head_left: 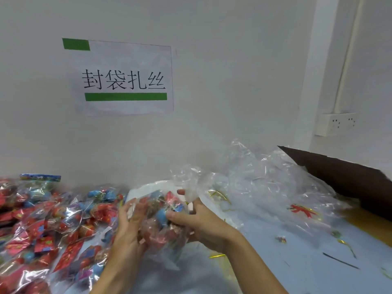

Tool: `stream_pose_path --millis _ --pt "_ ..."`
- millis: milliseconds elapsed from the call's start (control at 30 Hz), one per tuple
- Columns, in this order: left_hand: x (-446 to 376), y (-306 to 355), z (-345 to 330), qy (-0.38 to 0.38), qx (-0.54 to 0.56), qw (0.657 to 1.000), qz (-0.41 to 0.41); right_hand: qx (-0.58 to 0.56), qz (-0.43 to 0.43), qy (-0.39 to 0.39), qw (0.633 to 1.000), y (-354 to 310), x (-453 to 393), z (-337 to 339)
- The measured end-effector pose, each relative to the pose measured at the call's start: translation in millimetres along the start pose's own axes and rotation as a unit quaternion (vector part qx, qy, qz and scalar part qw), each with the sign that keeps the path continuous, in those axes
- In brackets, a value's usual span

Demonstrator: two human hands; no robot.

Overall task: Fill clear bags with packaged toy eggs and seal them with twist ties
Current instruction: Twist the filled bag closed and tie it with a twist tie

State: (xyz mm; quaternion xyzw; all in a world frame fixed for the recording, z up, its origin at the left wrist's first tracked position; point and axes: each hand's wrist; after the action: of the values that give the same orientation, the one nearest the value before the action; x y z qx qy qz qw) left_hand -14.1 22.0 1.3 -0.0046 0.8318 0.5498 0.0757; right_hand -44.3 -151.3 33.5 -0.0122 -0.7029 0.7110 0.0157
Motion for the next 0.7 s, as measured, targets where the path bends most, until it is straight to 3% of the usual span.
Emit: stream_pose_path --millis 100,233,300,367,467,567,700 --pt "0.8 -3.8 -2.1 0.003 -0.048 0.999 -0.017 -0.069 -0.032 0.034 0.997 -5.8 -0.9 22.0" --pt "0.4 -3.0 -8.8 0.019 -0.093 0.996 -0.002 -0.158 -0.035 0.140 0.977 -23.6 -3.0 53.2" --pt "-1.2 -3.7 -11.7 0.044 -0.098 0.994 0.008 -0.275 -0.006 0.215 0.937 -49.1 -7.5 74.9" --pt "-4.5 -4.4 -11.7 0.063 -0.096 0.993 0.013 -0.372 0.082 0.284 0.880 -83.5 -10.4 105.4" --pt "-8.5 0.8 -17.8 0.077 -0.105 0.991 0.029 -0.394 0.186 0.359 0.826 -129.6 -2.2 153.3" --pt "-6.8 1.8 -17.9 0.067 -0.165 0.984 0.014 -0.294 0.155 0.407 0.851 -122.9 5.8 158.9" --pt "6.5 -2.7 -8.6 -0.047 -0.362 0.929 -0.065 -0.019 0.046 0.299 0.953 -57.6 2.1 101.5"
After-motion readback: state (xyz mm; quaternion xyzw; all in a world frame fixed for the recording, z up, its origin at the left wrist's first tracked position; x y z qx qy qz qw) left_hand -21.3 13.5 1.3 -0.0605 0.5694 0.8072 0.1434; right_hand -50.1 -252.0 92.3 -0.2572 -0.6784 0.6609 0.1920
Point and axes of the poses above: each hand's wrist, its own x-axis away from the middle knuckle, its own z-axis out of the back of the hand, y = z × x, and after that the axes turned 9 degrees about y, right-handed
